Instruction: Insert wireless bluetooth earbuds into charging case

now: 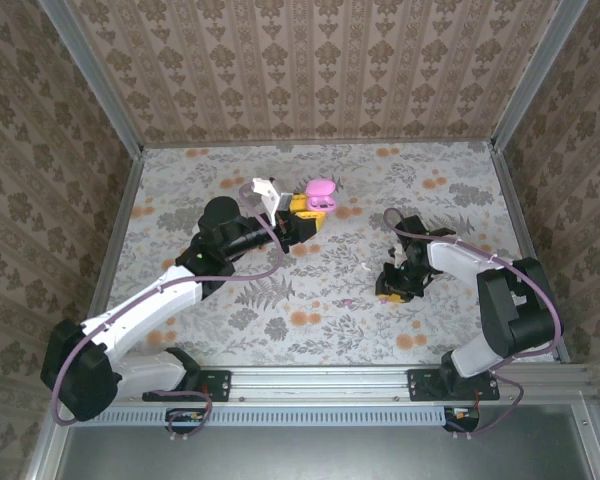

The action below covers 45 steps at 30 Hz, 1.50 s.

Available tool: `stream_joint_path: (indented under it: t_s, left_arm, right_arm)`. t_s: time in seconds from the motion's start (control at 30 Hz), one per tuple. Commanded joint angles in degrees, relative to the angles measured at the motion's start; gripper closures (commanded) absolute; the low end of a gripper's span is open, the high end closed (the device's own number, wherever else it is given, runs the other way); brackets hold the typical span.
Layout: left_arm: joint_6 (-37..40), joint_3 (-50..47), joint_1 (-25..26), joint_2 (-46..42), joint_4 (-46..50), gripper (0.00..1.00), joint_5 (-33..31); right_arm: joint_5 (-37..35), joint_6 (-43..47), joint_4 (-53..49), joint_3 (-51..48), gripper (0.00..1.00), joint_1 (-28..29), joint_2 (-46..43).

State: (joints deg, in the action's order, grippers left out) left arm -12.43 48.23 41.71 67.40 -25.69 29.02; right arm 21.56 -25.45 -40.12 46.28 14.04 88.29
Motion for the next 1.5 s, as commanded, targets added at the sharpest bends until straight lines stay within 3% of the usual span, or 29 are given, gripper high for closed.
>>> stream_joint_path:
  t_s: [0.0, 0.4, 1.47]
  left_arm:
    - [-0.5, 1.3, 0.4, -0.1, -0.4, 0.63, -0.3]
    - [-0.8, 2.0, 0.4, 0.4, 0.1, 0.63, -0.2]
    - [-1.2, 2.9, 0.5, 1.5, 0.3, 0.63, -0.1]
  right_arm:
    - [1.1, 0.7, -1.6, -1.0, 0.67, -0.2, 0.9]
    - [1.9, 0.7, 0.1, -1.1, 0.72, 0.2, 3.2]
    - [0.9, -1.2, 2.1, 2.5, 0.71, 2.6, 5.6]
